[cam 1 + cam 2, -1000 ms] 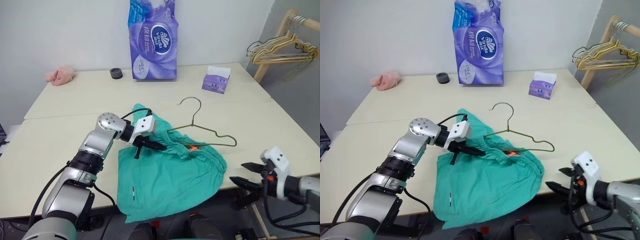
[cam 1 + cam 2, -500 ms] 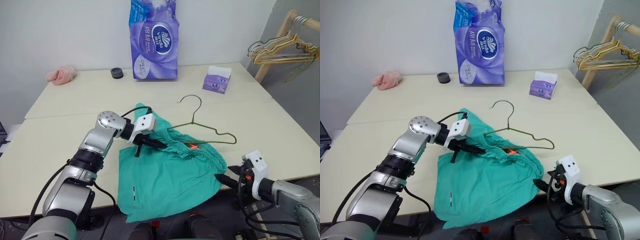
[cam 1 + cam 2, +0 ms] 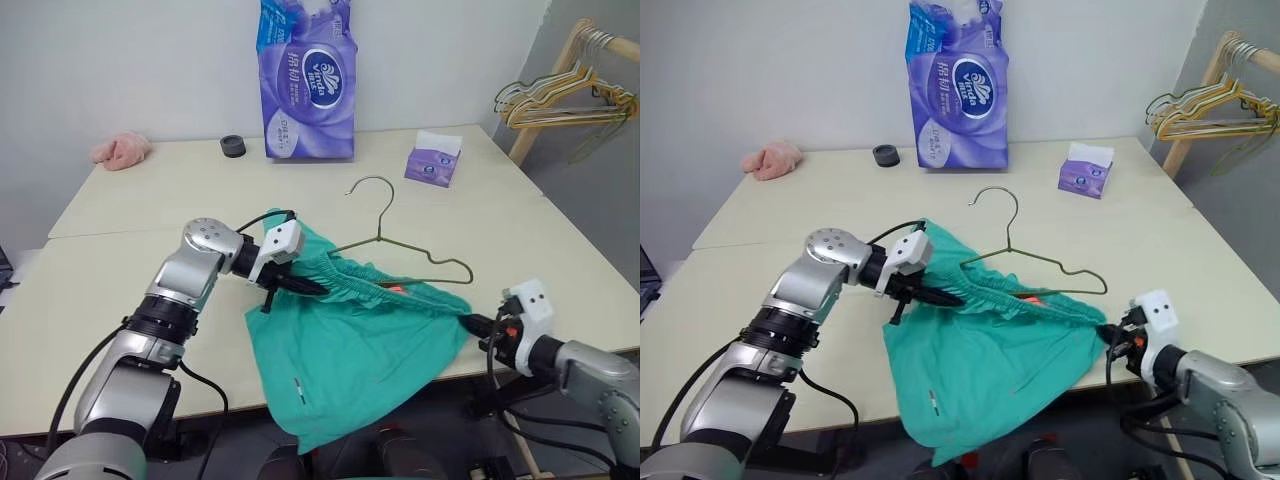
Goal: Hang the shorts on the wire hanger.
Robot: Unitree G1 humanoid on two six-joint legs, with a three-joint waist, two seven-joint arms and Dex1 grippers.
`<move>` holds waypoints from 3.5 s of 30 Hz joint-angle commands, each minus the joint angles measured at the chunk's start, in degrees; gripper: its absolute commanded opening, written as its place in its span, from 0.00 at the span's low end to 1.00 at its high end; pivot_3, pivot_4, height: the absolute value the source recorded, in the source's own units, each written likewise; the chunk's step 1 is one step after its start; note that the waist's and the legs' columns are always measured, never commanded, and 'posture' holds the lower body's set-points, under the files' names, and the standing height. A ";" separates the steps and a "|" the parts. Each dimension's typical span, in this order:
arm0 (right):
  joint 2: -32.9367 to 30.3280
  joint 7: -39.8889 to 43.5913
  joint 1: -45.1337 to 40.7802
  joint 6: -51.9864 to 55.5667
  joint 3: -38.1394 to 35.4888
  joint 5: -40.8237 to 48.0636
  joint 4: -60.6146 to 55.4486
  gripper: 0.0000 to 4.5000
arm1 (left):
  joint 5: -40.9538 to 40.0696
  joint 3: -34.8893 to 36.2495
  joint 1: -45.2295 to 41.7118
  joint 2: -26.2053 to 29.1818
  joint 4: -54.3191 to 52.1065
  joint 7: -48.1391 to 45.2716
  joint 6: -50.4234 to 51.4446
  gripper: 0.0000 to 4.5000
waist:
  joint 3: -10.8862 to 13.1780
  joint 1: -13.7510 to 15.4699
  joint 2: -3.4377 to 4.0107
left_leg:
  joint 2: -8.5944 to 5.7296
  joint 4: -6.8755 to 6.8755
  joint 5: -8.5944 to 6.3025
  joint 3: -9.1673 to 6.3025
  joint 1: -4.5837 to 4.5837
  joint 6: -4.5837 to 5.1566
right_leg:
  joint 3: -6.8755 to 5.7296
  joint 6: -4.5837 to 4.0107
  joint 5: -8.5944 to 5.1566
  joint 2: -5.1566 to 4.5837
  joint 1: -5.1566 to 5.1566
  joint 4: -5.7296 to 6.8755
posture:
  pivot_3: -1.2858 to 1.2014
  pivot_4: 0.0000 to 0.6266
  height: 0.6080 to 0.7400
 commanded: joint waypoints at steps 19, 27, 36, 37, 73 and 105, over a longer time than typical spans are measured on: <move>-5.00 0.54 -1.65 2.82 -4.95 7.59 -1.57 0.00 | 2.85 -0.67 0.34 0.96 2.09 0.35 -8.03 0.00 | 0.00 0.06 0.00 | 0.02 0.00 0.00 0.01 0.00 0.00 | 0.03 0.00 0.00 0.01 0.00 -0.01 | 0.44 0.12 1.00; -8.21 -0.13 -6.69 5.60 -3.56 10.32 -5.02 0.00 | 6.92 -1.95 0.28 -0.30 5.66 3.02 -13.69 0.00 | 0.00 0.02 -0.01 | 0.02 0.01 0.00 0.03 0.00 0.00 | 0.04 0.00 0.00 0.01 0.00 -0.02 | 0.44 0.12 1.00; -15.27 2.58 -20.48 7.00 10.17 9.42 -8.35 0.00 | 7.53 -1.50 -1.16 -5.03 7.51 8.48 -14.52 0.00 | 0.03 -0.07 0.00 | 0.04 0.01 0.00 0.00 -0.03 0.00 | 0.02 0.00 0.00 -0.03 -0.02 -0.05 | 0.43 0.12 1.00; -15.86 2.94 -21.47 6.68 11.46 8.97 -8.16 0.00 | 7.58 -1.54 -1.09 -5.35 7.34 8.81 -14.47 0.00 | 0.03 -0.03 0.00 | 0.03 0.01 0.00 0.01 -0.04 0.00 | 0.03 0.00 0.00 -0.04 -0.02 -0.05 | 0.44 0.12 1.00; -26.43 18.79 -24.72 -11.62 26.81 -13.32 8.70 0.66 | 7.12 -2.24 3.62 -6.56 -0.02 10.46 -11.05 0.00 | 0.03 -0.26 0.01 | 0.02 0.00 0.00 0.06 -0.01 0.00 | 0.02 -0.01 0.01 -0.17 -0.03 -0.06 | 0.44 0.11 1.00; -23.36 31.65 -32.01 -16.01 33.06 -22.02 12.97 0.00 | 2.02 5.48 -1.31 -6.15 6.34 13.92 -4.75 0.76 | 0.02 -0.40 0.02 | -0.01 0.06 0.00 -0.08 -0.04 0.00 | -0.14 -0.30 0.18 -0.23 -0.04 0.01 | 0.44 0.10 1.00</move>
